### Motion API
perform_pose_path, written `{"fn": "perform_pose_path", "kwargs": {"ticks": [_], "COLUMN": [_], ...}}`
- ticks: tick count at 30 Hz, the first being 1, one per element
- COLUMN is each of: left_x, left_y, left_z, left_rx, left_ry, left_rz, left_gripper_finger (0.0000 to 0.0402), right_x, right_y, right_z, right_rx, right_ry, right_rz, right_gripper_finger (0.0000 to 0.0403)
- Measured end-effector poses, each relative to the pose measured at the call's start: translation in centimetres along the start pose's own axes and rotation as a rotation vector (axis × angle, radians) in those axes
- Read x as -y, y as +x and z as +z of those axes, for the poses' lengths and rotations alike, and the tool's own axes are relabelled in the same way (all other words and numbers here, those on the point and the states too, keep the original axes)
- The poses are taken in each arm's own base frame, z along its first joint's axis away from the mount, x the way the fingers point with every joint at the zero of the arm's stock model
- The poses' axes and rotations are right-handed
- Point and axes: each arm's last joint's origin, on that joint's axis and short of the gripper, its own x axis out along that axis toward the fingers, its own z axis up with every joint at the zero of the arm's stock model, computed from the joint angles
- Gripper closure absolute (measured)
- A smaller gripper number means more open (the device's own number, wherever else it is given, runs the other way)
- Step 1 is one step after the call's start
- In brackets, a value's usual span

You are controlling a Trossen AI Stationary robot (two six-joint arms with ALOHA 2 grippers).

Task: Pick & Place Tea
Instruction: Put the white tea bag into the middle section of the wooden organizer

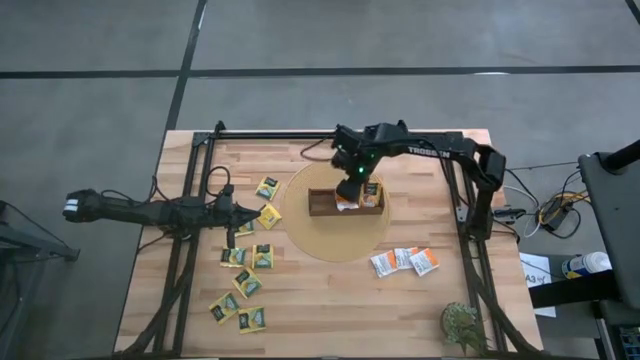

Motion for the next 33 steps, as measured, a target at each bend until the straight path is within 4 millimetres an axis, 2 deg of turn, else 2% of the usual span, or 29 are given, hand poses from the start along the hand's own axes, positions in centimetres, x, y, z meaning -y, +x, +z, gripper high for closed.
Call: {"fn": "perform_pose_path", "kwargs": {"ticks": [5, 11, 16, 20, 22, 25, 33], "left_x": [0.0, 0.0, 0.0, 0.0, 0.0, 0.0, 0.0], "left_y": [0.0, 0.0, 0.0, 0.0, 0.0, 0.0, 0.0], "left_z": [0.0, 0.0, 0.0, 0.0, 0.0, 0.0, 0.0], "left_rx": [0.0, 0.0, 0.0, 0.0, 0.0, 0.0, 0.0], "left_ry": [0.0, 0.0, 0.0, 0.0, 0.0, 0.0, 0.0], "left_rz": [0.0, 0.0, 0.0, 0.0, 0.0, 0.0, 0.0], "left_gripper_finger": [0.0402, 0.0402, 0.0402, 0.0402, 0.0402, 0.0402, 0.0402], "right_x": [-3.3, -8.4, -12.1, -13.9, -14.2, -14.0, -11.5], "right_y": [1.3, 3.3, 4.5, 5.2, 5.5, 6.0, 8.3], "right_z": [-1.0, -2.5, -3.8, -4.4, -4.5, -4.8, -5.7], "right_rx": [-0.025, 0.062, 0.236, 0.422, 0.492, 0.48, 0.394], "right_ry": [-0.092, -0.271, -0.388, -0.401, -0.383, -0.413, -0.433], "right_rz": [0.004, -0.14, -0.335, -0.497, -0.541, -0.567, -0.621], "right_gripper_finger": [0.028, 0.0285, 0.0294, 0.0303, 0.0307, 0.0314, 0.033]}}
